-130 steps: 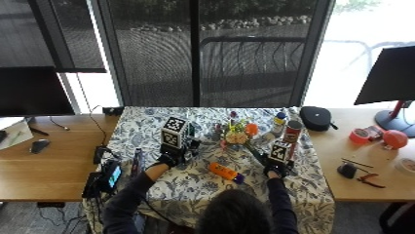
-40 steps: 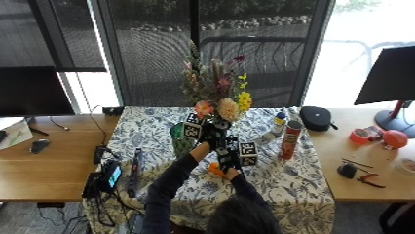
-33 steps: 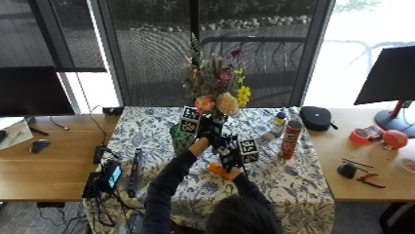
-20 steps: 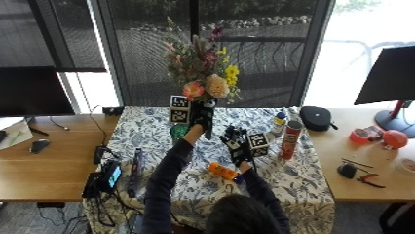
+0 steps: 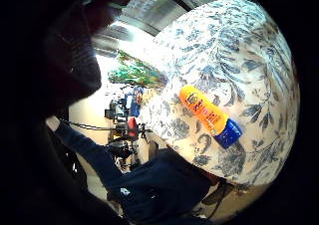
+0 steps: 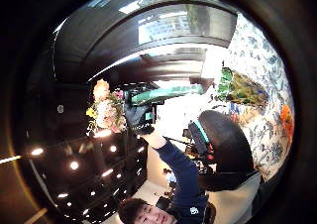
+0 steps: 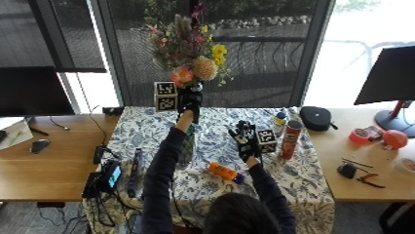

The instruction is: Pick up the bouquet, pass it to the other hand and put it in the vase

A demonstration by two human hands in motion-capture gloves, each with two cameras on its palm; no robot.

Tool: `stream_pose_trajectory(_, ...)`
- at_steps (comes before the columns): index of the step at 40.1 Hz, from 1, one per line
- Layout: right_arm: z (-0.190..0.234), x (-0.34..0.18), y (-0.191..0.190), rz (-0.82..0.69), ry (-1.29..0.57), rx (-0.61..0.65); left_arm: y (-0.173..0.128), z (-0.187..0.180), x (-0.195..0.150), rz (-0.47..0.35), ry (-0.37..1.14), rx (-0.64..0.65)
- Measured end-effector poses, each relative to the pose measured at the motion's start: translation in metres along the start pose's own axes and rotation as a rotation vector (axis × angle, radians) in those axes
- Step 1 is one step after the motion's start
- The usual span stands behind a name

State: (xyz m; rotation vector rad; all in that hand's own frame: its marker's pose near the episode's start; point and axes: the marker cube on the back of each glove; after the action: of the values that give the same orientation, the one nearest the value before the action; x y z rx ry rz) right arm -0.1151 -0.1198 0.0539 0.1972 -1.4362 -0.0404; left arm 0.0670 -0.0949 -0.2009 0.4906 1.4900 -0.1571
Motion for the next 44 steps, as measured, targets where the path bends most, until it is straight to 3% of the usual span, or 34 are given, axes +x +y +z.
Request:
stream_pose_trajectory(13, -0.011, -0.001, -0.004, -0.003, 0.023, 0.005, -0.037, -0.015, -0.014, -0.006, 0.028, 0.069)
stream_pose_trajectory(30, -0.013, 0.000, -0.004, 0.009, 0.044, 0.006, -0.045, -0.026, -0.027, -0.050, 0.010, 0.116)
stream_pose_trajectory(33, -0.012, -0.004, 0.000, 0.014, 0.039, 0.011, -0.043, -0.027, -0.026, -0.058, 0.019, 0.141)
stream_pose_trajectory(40, -0.012, -0.004, 0.003, 0.030, 0.061, 0.021, -0.071, -0.028, -0.053, -0.052, 0.011, 0.243)
stream_pose_trajectory(44, -0.011, -0.009, 0.008, 0.044, 0.045, 0.017, -0.064, -0.029, -0.054, -0.078, 0.024, 0.284)
